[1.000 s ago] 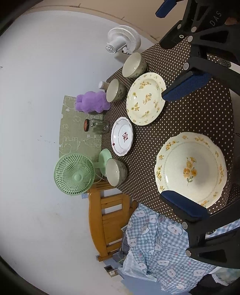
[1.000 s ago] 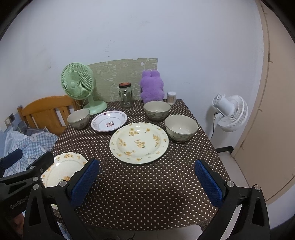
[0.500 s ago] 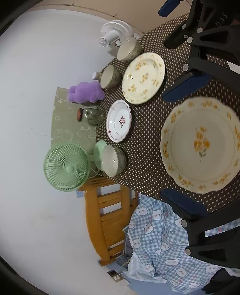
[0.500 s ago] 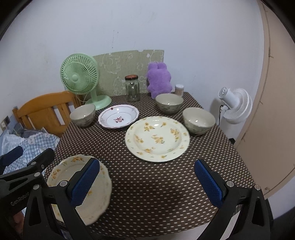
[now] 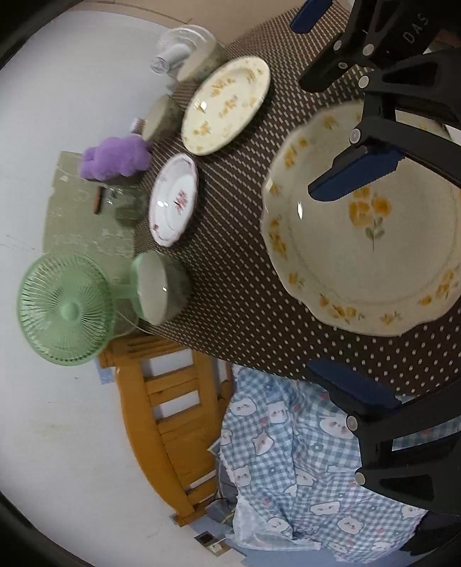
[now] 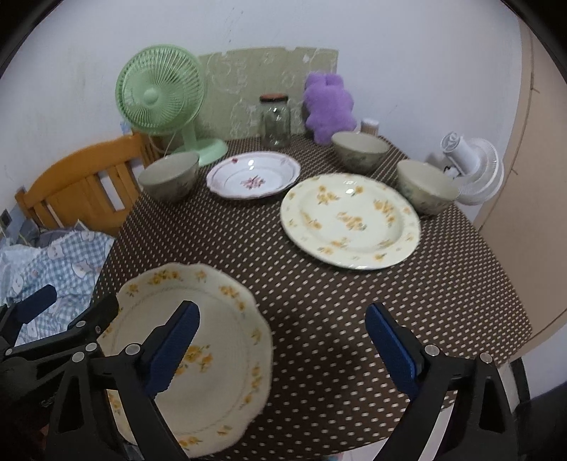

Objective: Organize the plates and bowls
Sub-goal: 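Lift the flat plate with the left tool and carry it toward the deep plate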

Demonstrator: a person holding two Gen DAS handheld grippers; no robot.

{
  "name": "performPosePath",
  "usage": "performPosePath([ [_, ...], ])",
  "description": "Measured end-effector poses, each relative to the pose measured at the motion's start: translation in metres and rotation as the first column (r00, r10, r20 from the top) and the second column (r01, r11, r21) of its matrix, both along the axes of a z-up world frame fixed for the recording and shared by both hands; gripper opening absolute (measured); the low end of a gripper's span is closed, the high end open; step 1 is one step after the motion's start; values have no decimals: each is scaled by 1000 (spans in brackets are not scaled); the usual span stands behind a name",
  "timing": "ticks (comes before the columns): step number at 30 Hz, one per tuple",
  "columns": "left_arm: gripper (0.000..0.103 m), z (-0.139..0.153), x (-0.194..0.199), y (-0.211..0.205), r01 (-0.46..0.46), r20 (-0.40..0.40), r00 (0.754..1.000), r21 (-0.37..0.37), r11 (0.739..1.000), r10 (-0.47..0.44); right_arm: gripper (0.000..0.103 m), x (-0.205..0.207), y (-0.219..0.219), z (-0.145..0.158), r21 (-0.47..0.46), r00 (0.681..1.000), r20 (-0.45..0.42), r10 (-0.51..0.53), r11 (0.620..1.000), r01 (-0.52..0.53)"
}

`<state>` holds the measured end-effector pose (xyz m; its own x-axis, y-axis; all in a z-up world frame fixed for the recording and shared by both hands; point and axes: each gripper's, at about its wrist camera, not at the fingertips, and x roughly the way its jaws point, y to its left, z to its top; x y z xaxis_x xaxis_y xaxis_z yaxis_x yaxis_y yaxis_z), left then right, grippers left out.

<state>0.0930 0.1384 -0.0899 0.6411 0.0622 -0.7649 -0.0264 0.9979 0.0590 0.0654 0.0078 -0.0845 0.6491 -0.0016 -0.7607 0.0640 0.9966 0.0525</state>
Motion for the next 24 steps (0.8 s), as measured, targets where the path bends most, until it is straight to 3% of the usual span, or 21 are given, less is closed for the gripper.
performPosePath([
  [2, 91, -10, 3, 5, 1, -31, 1000, 0, 1000, -1, 90, 4, 7, -9, 4, 1000, -26, 7, 1000, -7],
  [8, 84, -39, 12, 18, -11, -137, 991, -21, 1000, 8, 89, 11, 23, -35, -2, 995, -95, 9, 1000, -9],
  [13, 83, -55, 15, 20, 14, -183, 983, -30, 999, -19, 84, 18, 31, -55, -15, 988, -152, 1, 1000, -4],
  [16, 76, -62, 17, 20, 23, -218, 975, -37, 999, -31, 79, 21, 32, -64, -14, 983, -180, -19, 1000, 16],
  [22, 72, -66, 18, 19, 64, -229, 971, -57, 996, -76, 63, 24, 32, -76, 9, 974, -222, -30, 999, 33],
  [24, 69, -66, 19, 18, 76, -226, 970, -60, 995, -88, 62, 25, 34, -77, 4, 974, -225, -34, 999, 36],
])
